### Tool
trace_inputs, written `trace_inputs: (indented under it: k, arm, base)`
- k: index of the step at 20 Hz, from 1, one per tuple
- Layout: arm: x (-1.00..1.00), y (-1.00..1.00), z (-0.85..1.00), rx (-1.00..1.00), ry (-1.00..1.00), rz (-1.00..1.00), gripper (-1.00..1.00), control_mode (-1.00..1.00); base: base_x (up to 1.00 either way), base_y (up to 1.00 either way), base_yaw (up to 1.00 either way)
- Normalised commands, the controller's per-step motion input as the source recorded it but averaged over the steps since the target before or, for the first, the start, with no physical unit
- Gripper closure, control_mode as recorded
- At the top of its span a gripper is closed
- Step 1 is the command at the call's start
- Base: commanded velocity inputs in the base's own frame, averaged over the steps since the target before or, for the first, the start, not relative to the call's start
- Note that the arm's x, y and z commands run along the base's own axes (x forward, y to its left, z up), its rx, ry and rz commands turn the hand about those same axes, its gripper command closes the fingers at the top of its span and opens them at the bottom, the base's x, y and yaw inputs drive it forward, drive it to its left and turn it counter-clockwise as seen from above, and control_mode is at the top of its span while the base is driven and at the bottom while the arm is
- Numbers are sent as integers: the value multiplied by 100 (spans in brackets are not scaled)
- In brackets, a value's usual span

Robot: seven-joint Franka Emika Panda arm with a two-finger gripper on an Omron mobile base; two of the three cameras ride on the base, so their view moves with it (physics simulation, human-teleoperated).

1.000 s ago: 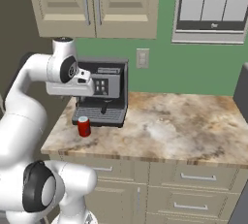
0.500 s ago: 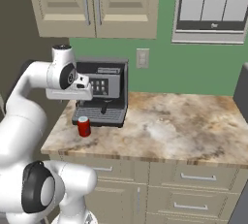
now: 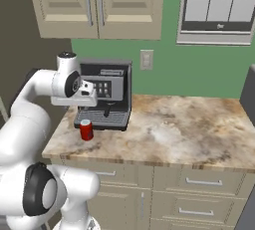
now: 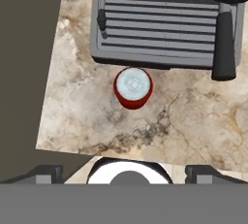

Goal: Four empty soda cans are scattered around the kitchen. Gather all the cans and cluster them next to the stove for recycling.

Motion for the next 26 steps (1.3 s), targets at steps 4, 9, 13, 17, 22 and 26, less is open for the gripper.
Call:
trace_inputs:
  k: [4, 9, 13, 17, 22, 26]
  arm:
    - [29, 0, -14, 0, 0, 2, -100, -100]
    - [26, 0, -10, 0, 0, 4, -100, -100]
    - [20, 0, -8, 0, 0, 1, -100, -100]
    - [14, 0, -9, 0, -1, 0, -100, -100]
    - [12, 1, -11, -1, -1, 0, -100, -100]
    - [1, 4, -15, -3, 0, 0, -100, -100]
  base:
    - [0, 0, 0]
    - [0, 0, 0]
    - [0, 0, 0]
    - [0, 0, 0]
    - [0, 0, 0]
    - [0, 0, 0]
